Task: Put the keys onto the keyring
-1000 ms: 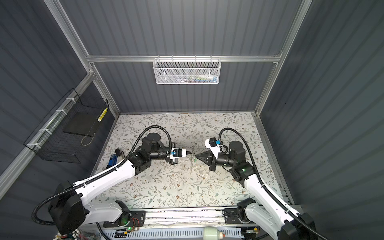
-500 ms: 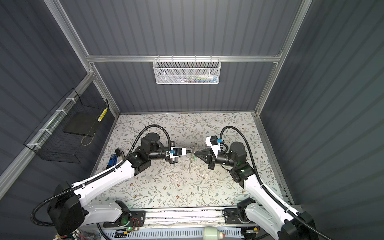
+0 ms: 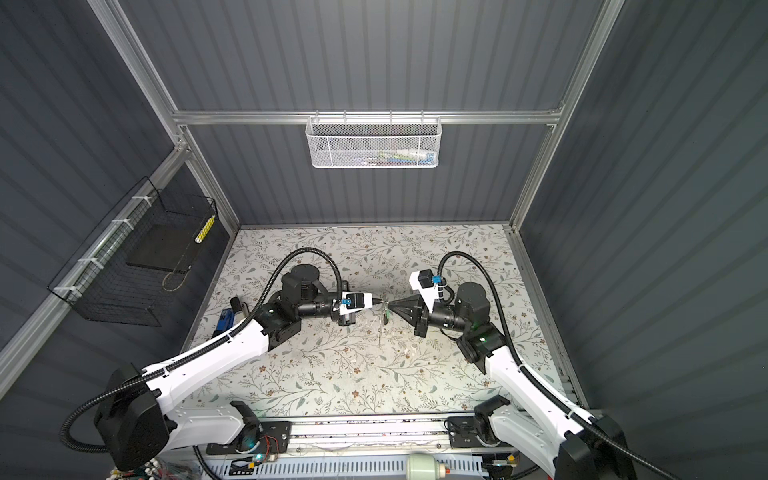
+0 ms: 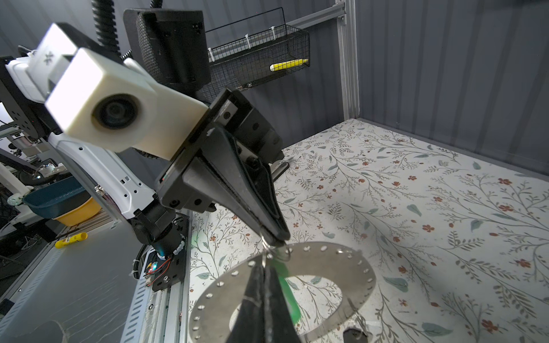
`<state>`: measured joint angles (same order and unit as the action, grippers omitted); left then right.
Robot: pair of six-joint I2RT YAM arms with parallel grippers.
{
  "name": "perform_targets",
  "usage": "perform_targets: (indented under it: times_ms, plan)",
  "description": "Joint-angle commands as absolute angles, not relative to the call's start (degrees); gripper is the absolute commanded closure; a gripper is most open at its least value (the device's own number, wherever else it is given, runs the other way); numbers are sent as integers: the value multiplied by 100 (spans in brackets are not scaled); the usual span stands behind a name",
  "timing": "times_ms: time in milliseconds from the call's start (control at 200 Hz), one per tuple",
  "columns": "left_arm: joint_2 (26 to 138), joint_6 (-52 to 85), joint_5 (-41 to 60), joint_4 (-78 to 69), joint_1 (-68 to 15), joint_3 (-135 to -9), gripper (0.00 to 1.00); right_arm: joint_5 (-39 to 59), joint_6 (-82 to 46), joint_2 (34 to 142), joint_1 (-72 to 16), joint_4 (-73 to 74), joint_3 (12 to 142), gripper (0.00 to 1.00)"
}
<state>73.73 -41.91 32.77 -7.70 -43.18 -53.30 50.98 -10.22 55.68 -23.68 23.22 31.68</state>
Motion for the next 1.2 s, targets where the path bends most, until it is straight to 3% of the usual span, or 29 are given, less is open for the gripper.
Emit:
perform_targets:
  times_ms: [0, 1196]
  plan:
    - [7400, -4167, 3092, -527, -4418, -5698, 100, 5058, -1018, 5606, -2398, 2505, 3365, 100]
    - [7379, -4478, 2485, -406, -4561, -5727, 100, 4497, -1012, 5713, -2399, 2519, 3246, 100]
